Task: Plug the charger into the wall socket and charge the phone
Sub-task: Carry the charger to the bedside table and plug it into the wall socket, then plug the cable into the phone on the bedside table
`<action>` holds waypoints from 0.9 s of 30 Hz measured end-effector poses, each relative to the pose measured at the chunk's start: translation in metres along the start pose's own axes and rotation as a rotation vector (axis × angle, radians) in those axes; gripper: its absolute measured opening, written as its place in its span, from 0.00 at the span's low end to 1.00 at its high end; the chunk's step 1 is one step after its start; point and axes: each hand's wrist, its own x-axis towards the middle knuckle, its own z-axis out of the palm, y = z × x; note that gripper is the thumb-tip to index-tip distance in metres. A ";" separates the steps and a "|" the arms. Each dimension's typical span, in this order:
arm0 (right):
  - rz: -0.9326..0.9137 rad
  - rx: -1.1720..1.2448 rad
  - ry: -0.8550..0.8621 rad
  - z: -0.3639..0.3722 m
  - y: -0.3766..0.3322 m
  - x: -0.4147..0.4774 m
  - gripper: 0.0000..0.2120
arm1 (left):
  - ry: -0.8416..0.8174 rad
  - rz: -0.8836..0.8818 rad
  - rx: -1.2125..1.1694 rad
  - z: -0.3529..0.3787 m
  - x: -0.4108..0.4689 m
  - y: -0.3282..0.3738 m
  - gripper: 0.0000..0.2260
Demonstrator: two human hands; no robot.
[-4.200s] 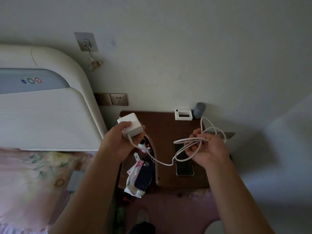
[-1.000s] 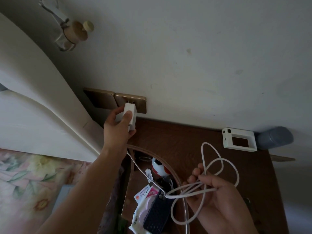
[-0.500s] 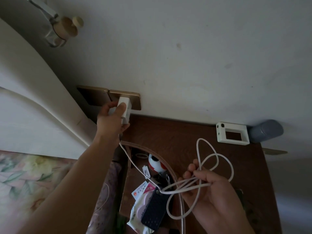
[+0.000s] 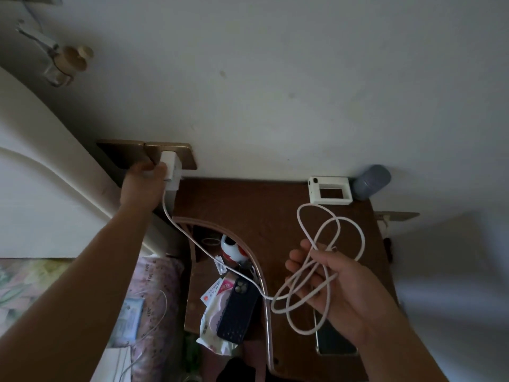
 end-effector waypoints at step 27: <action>-0.414 -0.594 0.272 -0.100 -0.004 -0.051 0.06 | -0.065 0.452 0.333 0.013 -0.173 -0.011 0.10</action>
